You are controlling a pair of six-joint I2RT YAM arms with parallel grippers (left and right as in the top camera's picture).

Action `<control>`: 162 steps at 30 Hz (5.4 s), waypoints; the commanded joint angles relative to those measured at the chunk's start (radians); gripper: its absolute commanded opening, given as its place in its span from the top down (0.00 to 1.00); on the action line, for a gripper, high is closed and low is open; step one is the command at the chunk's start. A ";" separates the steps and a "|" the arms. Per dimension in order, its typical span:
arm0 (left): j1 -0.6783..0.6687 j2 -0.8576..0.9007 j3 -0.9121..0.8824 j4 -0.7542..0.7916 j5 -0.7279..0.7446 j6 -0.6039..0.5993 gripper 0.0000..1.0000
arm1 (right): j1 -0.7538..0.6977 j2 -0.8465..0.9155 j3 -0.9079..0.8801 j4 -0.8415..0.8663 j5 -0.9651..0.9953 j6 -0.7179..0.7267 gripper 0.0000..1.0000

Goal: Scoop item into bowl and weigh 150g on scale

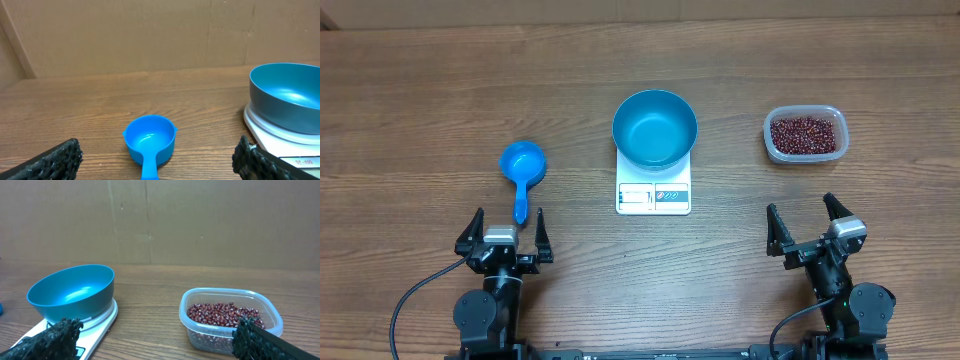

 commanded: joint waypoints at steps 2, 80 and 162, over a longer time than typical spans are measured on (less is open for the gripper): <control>0.005 -0.010 -0.003 -0.004 -0.010 -0.016 0.00 | 0.005 -0.010 -0.011 0.008 0.002 -0.008 0.00; 0.005 0.912 0.867 -0.477 0.029 -0.020 0.00 | 0.005 -0.010 -0.011 0.008 0.002 -0.008 0.00; 0.103 1.878 1.363 -0.761 0.013 0.347 0.01 | 0.005 -0.010 -0.011 0.008 0.002 -0.008 0.00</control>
